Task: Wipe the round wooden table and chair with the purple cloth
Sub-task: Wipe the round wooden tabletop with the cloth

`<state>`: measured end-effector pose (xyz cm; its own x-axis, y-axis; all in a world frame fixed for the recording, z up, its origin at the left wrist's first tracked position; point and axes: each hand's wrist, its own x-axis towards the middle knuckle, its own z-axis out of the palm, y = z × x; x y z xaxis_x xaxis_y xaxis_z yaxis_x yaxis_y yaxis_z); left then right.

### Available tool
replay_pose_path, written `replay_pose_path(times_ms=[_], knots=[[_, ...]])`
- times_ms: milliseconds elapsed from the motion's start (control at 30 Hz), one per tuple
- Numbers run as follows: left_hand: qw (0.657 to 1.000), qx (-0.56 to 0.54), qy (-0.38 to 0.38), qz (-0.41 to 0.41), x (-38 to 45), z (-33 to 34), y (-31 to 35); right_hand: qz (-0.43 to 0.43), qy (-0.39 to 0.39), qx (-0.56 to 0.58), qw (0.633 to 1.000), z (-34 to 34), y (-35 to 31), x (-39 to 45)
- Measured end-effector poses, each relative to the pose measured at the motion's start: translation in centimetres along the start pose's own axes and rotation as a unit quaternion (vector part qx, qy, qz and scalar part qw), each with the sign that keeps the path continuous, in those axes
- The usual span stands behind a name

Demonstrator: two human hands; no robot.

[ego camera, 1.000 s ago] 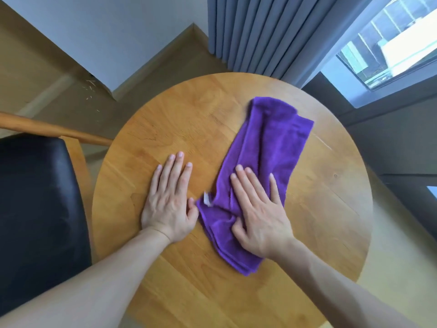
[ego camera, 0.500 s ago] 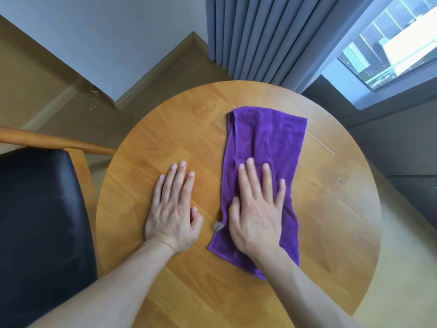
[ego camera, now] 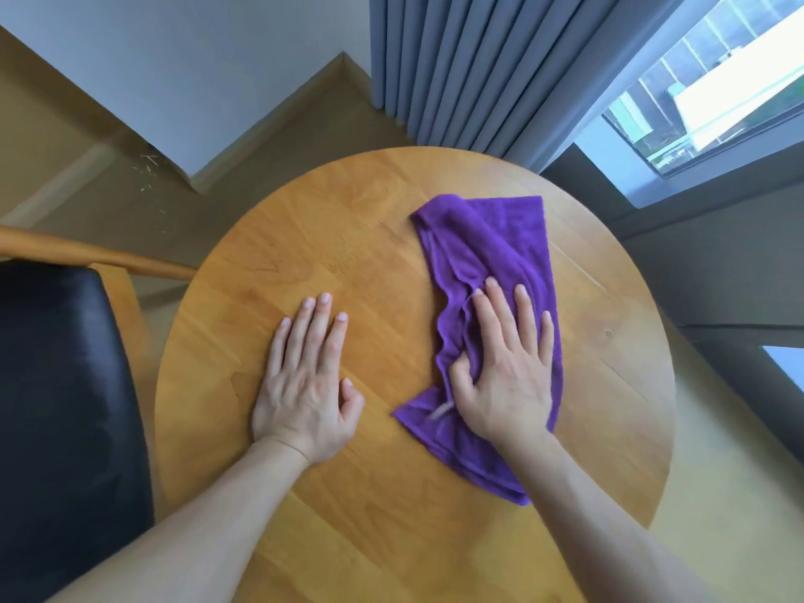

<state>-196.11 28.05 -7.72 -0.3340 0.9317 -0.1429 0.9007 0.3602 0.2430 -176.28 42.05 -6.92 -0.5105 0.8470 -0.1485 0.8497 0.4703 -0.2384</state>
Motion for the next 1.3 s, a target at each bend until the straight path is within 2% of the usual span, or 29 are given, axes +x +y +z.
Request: replay_pose_path(times_ms=[100, 167, 233, 300, 400, 467, 600, 733, 833, 900, 1033, 1200, 1233, 1300], knots=[[1.000, 0.000, 0.001, 0.000, 0.0, -0.1, 0.0, 0.158, 0.019, 0.036, 0.987, 0.9, -6.0, 0.8], [1.000, -0.001, -0.001, 0.003, -0.1, -0.1, -0.2, 0.163, 0.015, 0.045, 0.986, 1.5, -8.7, 0.4], [1.000, 0.000, 0.000, 0.006, 0.0, -0.2, -0.3, 0.067, -0.014, 0.029, 0.997, 2.0, -8.7, -0.9], [1.000, -0.008, 0.004, 0.006, 0.0, -0.2, -0.3, -0.086, -0.047, 0.007, 0.995, 1.6, -6.2, -2.3], [1.000, -0.020, 0.012, 0.004, 0.1, -0.2, -0.2, -0.303, -0.093, -0.031, 0.948, 0.0, -0.5, -1.9], [1.000, -0.021, 0.011, 0.003, 0.1, -0.1, -0.2, -0.355, -0.101, -0.057, 0.928, -0.9, 2.7, -0.1], [1.000, -0.014, 0.004, 0.000, 0.1, -0.1, -0.2, -0.276, -0.050, -0.056, 0.958, -0.9, 3.6, 2.0], [1.000, -0.007, 0.001, 0.001, -0.1, -0.1, -0.1, -0.112, -0.005, -0.042, 0.993, -0.1, 0.3, 2.8], [1.000, -0.005, 0.000, 0.002, 0.0, -0.1, -0.1, -0.001, 0.014, -0.029, 0.999, 0.6, -3.6, 3.3], [1.000, -0.007, 0.004, 0.004, -0.1, -0.1, -0.2, 0.000, 0.005, -0.037, 0.999, 1.0, -5.1, 2.8], [1.000, -0.015, 0.013, 0.008, -0.1, 0.1, -0.2, -0.176, -0.020, -0.038, 0.983, 0.8, -2.7, 0.1], [0.999, -0.016, 0.031, 0.009, -0.1, 0.4, -0.3, -0.404, -0.106, -0.084, 0.905, -0.9, 3.8, 0.8], [0.999, -0.014, 0.030, 0.008, 0.0, 0.4, -0.4, -0.424, -0.112, -0.087, 0.895, -1.2, 4.8, 2.2], [1.000, -0.012, 0.026, 0.005, 0.0, 0.3, -0.4, -0.402, -0.095, -0.084, 0.907, -1.7, 5.6, 4.5]])
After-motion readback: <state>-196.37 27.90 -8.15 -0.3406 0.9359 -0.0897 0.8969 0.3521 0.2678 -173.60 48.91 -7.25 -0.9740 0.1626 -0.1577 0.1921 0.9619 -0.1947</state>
